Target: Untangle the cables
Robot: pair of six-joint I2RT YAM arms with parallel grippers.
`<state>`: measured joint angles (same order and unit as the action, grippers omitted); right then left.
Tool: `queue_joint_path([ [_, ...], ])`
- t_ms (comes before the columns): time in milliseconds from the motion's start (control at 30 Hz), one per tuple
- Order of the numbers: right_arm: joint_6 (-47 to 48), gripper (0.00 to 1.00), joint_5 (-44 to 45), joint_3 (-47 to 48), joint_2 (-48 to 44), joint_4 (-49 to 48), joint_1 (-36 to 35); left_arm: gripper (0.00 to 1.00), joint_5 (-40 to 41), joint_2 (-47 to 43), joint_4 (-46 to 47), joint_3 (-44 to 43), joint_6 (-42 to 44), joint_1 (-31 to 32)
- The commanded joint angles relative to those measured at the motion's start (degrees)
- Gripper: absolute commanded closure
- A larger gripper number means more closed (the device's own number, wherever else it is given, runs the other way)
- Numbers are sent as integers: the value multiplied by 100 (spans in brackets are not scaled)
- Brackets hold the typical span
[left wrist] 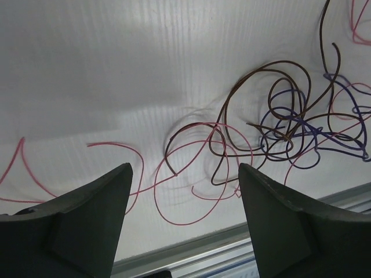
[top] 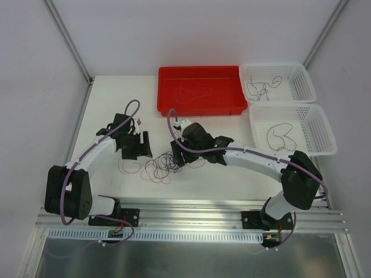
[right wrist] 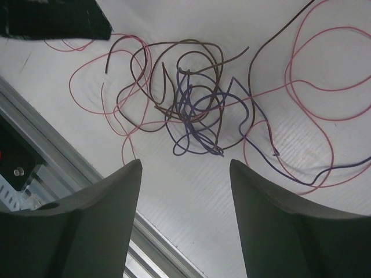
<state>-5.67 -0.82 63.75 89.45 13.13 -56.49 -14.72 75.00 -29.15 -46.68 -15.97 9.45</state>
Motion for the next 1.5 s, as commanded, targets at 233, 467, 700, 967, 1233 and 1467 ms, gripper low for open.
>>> queue_joint_path([
  [233, -443, 32, 354, 173, 433, -715, -117, 35, 356, 919, -179, -342, 278, 558],
  [467, -514, 33, 600, 112, 740, -838, -143, 80, 443, 1192, -267, -448, 296, 610],
  [700, -575, 74, 1038, -90, 864, -663, -99, 100, 531, 570, -302, -317, 199, 637],
  [967, -760, 99, 1532, -977, 38, -293, 497, 100, 1286, -1179, -1109, -1175, -213, 584],
  [1233, -909, 99, 1488, -1803, -857, -56, 1341, 100, 2411, -1813, -2454, -3522, -460, 373],
  [1467, -927, 99, 1357, -2226, -1395, -38, 1983, 100, 3799, -1858, -3008, -4788, -451, 180],
])
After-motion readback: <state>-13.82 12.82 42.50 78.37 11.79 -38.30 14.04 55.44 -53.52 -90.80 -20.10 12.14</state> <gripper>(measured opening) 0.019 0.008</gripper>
